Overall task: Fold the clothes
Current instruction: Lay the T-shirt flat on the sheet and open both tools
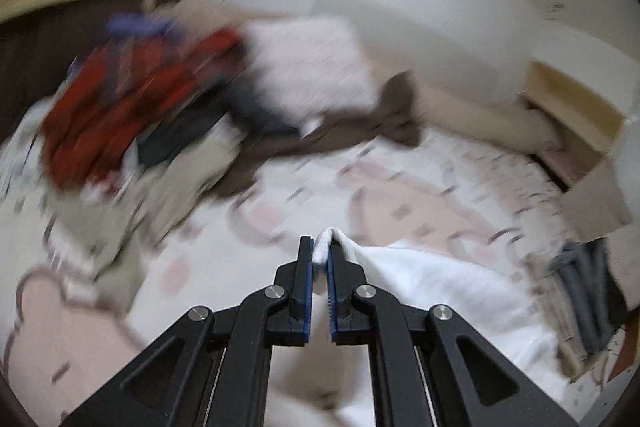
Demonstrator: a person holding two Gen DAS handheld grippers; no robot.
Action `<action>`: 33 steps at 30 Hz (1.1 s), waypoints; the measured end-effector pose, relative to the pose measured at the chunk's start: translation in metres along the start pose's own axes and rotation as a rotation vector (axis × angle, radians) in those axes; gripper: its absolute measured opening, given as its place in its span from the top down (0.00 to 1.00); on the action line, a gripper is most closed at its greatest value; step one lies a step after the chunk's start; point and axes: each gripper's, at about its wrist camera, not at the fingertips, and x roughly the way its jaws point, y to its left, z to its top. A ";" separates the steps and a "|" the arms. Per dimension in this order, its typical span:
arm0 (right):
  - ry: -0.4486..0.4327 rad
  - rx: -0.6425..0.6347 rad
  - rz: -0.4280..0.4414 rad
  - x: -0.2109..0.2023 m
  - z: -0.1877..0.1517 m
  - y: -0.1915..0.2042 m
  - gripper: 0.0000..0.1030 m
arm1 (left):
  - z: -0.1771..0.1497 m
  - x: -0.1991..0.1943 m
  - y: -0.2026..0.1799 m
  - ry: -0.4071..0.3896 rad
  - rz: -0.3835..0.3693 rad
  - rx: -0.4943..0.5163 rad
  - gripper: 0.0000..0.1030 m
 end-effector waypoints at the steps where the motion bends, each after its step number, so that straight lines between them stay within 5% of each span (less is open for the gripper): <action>1: 0.002 -0.009 0.014 0.007 -0.002 0.005 0.93 | -0.009 0.005 0.016 0.031 0.021 -0.018 0.90; 4: -0.034 0.002 0.038 0.010 -0.002 0.011 0.93 | -0.026 0.013 0.041 0.099 0.074 -0.049 0.69; 5: -0.045 0.023 0.037 0.006 -0.002 0.007 0.93 | -0.031 0.014 0.046 0.111 0.084 -0.058 0.51; 7: -0.070 0.078 0.022 -0.006 -0.001 -0.006 0.89 | -0.039 0.010 0.050 0.110 0.080 -0.063 0.47; 10: -0.107 0.159 -0.073 -0.041 -0.011 -0.038 0.16 | -0.048 -0.006 0.039 0.102 0.080 -0.020 0.46; 19: -0.126 0.420 -0.395 -0.154 -0.077 -0.147 0.15 | -0.123 -0.110 -0.051 0.021 -0.009 0.284 0.37; 25: -0.084 0.692 -0.449 -0.187 -0.143 -0.203 0.23 | -0.200 -0.140 -0.124 0.048 -0.191 0.451 0.37; 33: -0.173 0.988 -0.348 -0.180 -0.173 -0.227 0.33 | -0.272 -0.130 -0.195 0.097 -0.250 0.656 0.37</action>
